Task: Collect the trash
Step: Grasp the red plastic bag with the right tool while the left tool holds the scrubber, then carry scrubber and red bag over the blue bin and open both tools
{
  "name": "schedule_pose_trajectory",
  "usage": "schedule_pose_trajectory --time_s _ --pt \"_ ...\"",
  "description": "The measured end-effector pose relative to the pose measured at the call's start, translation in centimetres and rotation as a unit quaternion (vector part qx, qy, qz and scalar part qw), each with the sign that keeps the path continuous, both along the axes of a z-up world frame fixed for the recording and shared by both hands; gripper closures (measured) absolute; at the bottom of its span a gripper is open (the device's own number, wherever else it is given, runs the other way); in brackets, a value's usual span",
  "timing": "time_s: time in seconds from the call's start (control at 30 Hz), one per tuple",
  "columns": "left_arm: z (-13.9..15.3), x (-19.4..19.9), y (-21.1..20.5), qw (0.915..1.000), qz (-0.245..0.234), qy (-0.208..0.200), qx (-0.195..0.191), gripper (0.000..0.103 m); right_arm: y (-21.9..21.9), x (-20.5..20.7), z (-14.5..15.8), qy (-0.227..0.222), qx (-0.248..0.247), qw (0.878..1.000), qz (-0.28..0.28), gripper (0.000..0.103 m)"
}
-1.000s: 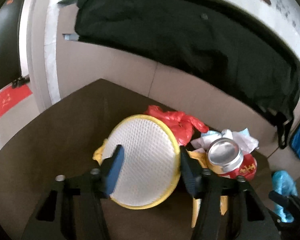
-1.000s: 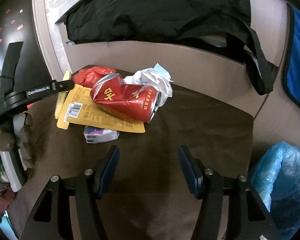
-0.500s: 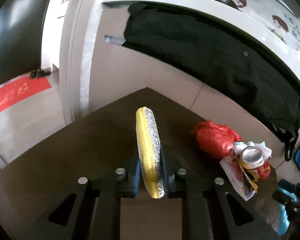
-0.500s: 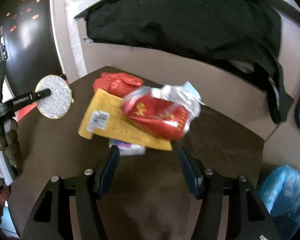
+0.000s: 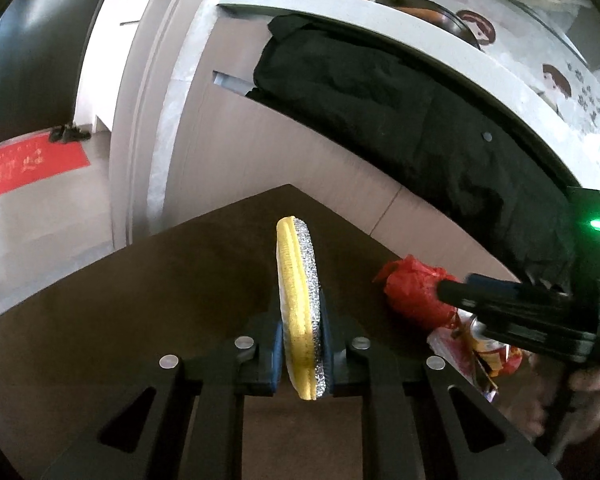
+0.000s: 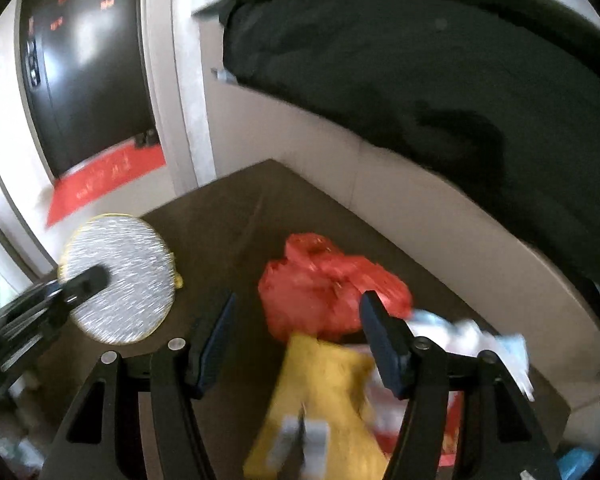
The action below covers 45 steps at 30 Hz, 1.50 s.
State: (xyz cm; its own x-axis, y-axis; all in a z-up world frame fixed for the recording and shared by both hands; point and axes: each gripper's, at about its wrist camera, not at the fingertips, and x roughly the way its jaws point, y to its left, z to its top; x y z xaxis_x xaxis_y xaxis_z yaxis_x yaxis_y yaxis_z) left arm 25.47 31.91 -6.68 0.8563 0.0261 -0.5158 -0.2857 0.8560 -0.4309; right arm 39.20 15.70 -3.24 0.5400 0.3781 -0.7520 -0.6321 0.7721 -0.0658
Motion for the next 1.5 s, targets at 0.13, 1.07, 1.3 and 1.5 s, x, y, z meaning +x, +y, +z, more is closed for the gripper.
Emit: schedule_pose_trajectory --time_s 0.13,1.07,1.3,1.5 --pt "-0.4 0.1 0.3 0.9999 -0.004 0.003 -0.015 0.087 2.3 2.6 -2.0 0.009 -0.056 0.997 -0.048 0.039" --pt "8.0 -3.3 -9.6 0.994 -0.068 -0.038 0.076 0.088 -14.3 -8.1 7.3 -0.049 0.08 0.993 -0.077 0.054" --pt "10.6 -4.7 -18.4 0.9815 -0.152 -0.065 0.096 0.088 -22.7 -12.2 8.4 -0.048 0.105 0.986 -0.123 0.054" --pt "12.0 -4.9 -26.0 0.9665 -0.222 -0.075 0.106 0.088 -30.8 -15.5 9.4 -0.082 0.113 0.974 -0.177 0.053"
